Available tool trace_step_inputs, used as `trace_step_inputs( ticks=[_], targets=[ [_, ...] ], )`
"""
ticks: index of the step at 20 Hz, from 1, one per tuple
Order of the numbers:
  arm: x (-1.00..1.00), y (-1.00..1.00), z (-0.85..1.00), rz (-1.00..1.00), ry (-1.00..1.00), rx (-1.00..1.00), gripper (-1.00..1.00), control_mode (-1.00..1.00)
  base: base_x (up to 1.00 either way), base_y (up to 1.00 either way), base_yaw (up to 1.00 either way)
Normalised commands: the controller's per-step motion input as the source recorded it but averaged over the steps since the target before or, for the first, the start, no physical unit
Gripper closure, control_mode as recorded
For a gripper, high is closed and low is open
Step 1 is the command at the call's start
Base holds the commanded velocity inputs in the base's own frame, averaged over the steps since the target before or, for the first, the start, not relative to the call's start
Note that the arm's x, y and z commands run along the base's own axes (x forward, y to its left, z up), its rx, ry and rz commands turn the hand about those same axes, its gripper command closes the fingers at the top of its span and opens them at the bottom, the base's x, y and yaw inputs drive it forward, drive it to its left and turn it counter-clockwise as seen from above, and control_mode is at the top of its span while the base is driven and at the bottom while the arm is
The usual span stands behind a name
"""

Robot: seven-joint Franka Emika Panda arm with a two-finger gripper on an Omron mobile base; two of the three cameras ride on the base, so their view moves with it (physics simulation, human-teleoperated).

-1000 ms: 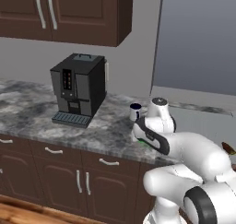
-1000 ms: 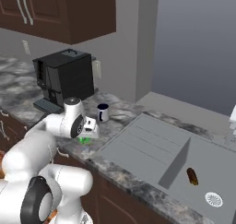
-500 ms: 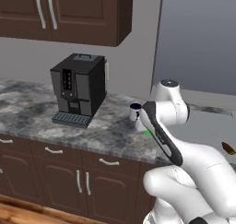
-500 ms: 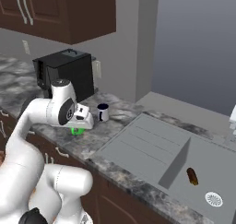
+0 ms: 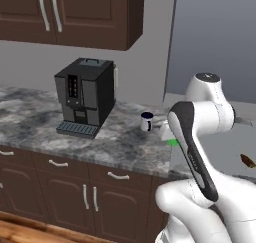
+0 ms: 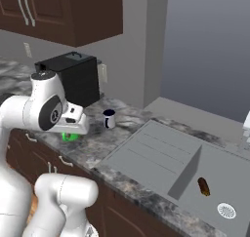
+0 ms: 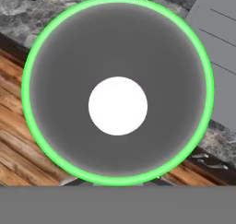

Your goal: Clear the mugs and bowl far away from the sink.

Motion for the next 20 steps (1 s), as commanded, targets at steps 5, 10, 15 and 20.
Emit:
trace_step_inputs(
  ticks=[5,10,15,20],
  targets=[
    [-0.61,-0.1,0.48,0.0,0.0,0.04,1.0,-1.0,0.0,0.0,0.0],
    [-0.87,-0.05,0.73,-0.08,0.0,0.11,1.0,-1.0,0.0,0.0,0.0],
    [-0.2,0.0,0.12,-0.01,0.0,0.03,1.0,1.0,-0.61,0.05,0.0],
    [0.0,0.0,0.0,0.0,0.0,0.0,1.0,1.0,-0.4,0.92,0.19]
  ],
)
